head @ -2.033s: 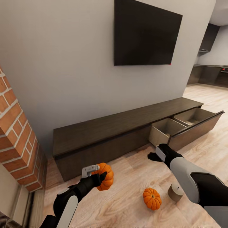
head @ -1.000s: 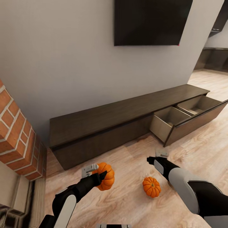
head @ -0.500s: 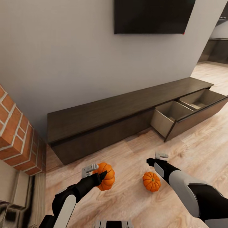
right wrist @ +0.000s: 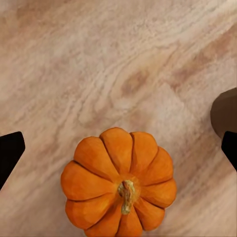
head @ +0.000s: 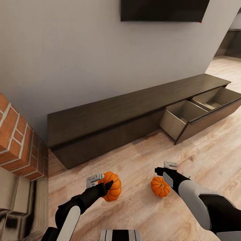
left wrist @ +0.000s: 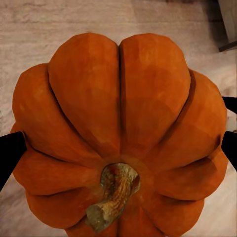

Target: Place each of the two pumpkins and all three candles from the living room inside a cabinet in the living room (use any cabinet), then make sure every cabinet is closed, and position the cauldron so it is next to a table in the living room.

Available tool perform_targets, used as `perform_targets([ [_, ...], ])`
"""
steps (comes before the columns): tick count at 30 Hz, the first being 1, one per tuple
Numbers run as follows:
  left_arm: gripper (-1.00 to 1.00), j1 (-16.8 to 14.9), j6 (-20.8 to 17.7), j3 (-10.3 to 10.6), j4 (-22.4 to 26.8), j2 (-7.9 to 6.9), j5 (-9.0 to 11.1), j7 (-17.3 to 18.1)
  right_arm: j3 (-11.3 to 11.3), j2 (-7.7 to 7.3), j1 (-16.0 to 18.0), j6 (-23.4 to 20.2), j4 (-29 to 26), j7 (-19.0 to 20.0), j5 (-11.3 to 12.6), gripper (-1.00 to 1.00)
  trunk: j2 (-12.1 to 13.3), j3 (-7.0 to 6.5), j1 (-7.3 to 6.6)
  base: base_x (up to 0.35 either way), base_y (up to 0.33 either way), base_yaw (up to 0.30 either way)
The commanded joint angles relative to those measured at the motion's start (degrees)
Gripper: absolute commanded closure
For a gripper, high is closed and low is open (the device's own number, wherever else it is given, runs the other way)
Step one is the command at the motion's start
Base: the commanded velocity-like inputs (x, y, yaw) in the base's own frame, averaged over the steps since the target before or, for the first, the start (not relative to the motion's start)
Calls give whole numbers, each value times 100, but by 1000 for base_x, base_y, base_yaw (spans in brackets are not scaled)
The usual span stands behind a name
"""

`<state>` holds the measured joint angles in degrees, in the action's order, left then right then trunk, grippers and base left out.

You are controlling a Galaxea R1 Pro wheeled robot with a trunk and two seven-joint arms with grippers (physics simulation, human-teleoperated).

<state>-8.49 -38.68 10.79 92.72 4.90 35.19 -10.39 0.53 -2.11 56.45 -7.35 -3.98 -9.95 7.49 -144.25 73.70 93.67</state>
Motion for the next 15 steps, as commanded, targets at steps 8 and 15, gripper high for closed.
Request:
perform_targets([
  [8,100,-3,-6,-162,8,-11,62,-54,0,8,-2,85,-7,-16,42,-100,-9,115,11,0,0,0],
  [15,100,-395,14,-208,9,256,30,-239,-6,14,-3,153,-6,-16,42,-100,-9,115,11,0,0,0],
])
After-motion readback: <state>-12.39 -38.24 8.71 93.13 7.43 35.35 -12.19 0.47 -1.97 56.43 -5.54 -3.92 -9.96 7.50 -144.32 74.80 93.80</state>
